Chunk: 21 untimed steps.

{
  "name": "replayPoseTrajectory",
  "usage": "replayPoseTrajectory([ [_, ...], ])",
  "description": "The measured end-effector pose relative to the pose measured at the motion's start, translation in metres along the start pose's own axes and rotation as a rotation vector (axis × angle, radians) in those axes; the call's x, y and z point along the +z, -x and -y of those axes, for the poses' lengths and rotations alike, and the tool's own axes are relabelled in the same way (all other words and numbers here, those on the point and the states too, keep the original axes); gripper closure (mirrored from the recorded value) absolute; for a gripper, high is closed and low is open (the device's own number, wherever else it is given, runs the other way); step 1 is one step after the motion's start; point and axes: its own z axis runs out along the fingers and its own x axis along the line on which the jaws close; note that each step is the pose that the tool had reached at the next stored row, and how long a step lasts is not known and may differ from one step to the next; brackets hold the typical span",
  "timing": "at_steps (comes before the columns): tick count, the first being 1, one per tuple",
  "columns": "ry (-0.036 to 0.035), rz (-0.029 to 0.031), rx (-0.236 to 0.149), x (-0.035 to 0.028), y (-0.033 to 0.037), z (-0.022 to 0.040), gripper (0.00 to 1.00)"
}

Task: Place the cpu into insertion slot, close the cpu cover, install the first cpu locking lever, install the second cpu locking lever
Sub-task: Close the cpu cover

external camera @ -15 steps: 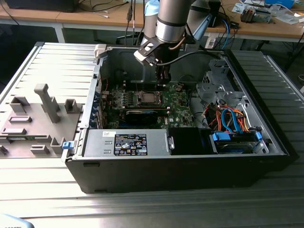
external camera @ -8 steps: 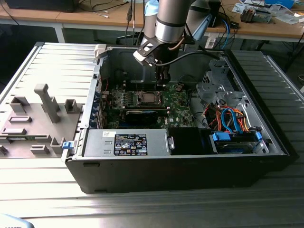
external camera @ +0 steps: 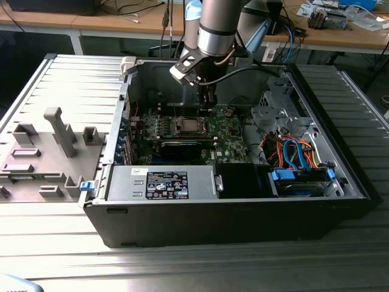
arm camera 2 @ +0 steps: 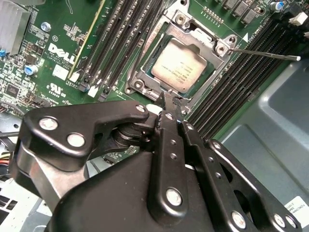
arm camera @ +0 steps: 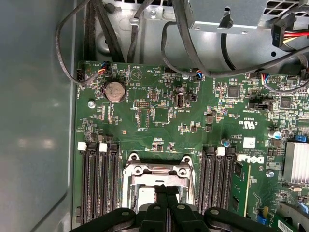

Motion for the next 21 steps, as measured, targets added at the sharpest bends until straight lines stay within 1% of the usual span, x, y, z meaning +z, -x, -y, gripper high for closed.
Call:
replayPoseTrajectory([
  [21,0.0000,0.0000,0.000,0.0037,-0.0003,0.0016,0.89],
])
